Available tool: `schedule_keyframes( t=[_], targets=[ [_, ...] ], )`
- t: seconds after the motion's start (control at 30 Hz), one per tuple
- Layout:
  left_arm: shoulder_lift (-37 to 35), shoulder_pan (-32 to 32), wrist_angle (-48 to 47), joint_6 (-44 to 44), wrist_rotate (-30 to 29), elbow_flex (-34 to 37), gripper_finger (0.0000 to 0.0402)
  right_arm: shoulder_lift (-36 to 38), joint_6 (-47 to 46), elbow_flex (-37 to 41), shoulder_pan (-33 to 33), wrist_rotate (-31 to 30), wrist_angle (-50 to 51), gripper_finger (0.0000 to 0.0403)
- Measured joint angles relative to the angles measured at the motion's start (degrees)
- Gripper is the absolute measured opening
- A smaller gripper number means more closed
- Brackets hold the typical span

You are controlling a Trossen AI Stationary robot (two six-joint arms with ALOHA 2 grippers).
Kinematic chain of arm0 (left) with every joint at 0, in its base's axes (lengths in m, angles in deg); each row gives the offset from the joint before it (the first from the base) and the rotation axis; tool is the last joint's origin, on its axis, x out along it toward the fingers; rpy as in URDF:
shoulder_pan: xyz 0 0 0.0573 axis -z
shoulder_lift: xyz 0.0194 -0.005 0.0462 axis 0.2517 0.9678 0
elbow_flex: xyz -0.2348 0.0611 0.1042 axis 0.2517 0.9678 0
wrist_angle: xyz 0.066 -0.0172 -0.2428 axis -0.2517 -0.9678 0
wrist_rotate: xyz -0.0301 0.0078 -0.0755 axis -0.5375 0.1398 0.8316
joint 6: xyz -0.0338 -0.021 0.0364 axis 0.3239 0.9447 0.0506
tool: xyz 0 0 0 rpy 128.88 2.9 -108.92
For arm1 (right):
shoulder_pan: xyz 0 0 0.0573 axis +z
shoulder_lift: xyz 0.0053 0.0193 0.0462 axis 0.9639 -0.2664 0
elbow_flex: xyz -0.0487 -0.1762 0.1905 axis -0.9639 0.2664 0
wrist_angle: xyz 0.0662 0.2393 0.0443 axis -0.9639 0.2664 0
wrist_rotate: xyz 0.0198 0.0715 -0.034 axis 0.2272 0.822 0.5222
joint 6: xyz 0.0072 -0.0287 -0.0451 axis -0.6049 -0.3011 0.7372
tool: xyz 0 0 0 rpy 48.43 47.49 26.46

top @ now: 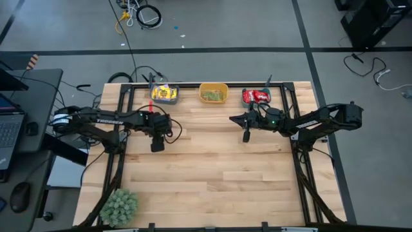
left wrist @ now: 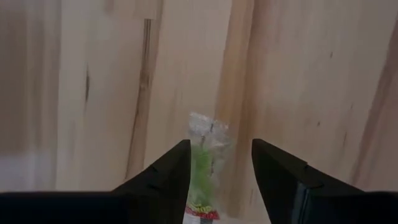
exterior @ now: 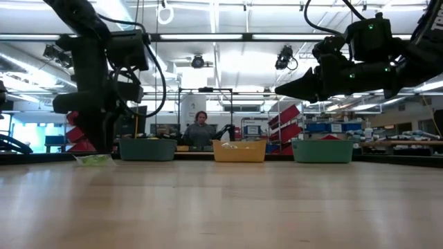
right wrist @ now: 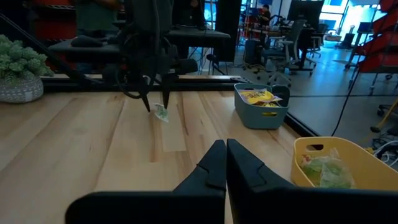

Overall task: Sort candy
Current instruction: Put the green gummy into the yellow bin

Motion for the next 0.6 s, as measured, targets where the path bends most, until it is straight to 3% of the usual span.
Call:
schedule_keyframes(
  t=[0.43,0.6],
  targets=[
    [6.99,-0.02,0.73,-2.73,-0.95,-0.07,0.0166,0.0,0.04,0.0,0.0,0.0,0.0,0.0],
    [7.15,0.01,1.28,-3.85,-2.5,-0.72,0.0094,0.0,0.02,-0.01,0.0,0.0,0.0,0.0]
  ],
)
